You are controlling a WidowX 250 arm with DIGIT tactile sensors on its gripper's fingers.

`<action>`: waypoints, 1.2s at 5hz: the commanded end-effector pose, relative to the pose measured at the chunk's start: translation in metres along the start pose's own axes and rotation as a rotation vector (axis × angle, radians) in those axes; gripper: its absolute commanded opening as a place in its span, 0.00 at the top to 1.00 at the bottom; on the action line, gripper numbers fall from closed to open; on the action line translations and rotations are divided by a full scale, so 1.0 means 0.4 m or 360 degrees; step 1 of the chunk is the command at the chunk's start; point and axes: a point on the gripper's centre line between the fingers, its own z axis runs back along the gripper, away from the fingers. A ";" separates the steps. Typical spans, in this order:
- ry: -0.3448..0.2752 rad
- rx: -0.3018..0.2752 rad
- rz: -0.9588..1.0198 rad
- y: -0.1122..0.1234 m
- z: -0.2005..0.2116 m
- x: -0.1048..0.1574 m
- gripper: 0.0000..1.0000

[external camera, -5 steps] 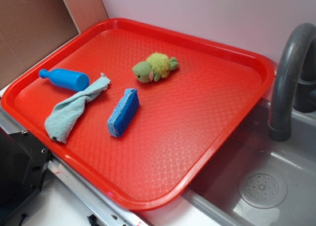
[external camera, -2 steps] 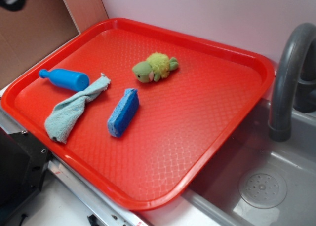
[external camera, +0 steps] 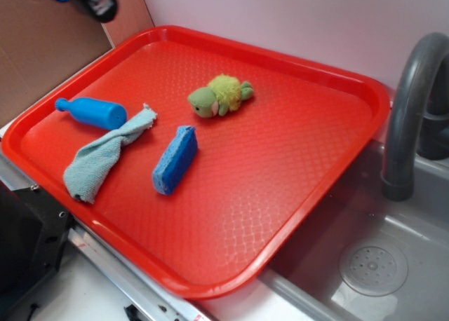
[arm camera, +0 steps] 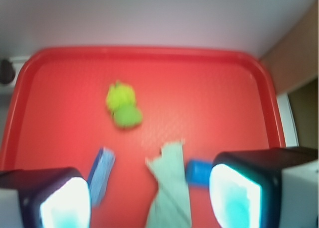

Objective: Grab the green animal.

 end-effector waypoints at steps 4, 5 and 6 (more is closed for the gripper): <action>0.0268 0.0149 -0.0242 -0.090 -0.355 0.088 0.00; 0.0330 0.0163 -0.0230 -0.068 -0.385 0.099 0.00; 0.0445 0.0171 -0.0243 -0.058 -0.420 0.101 0.40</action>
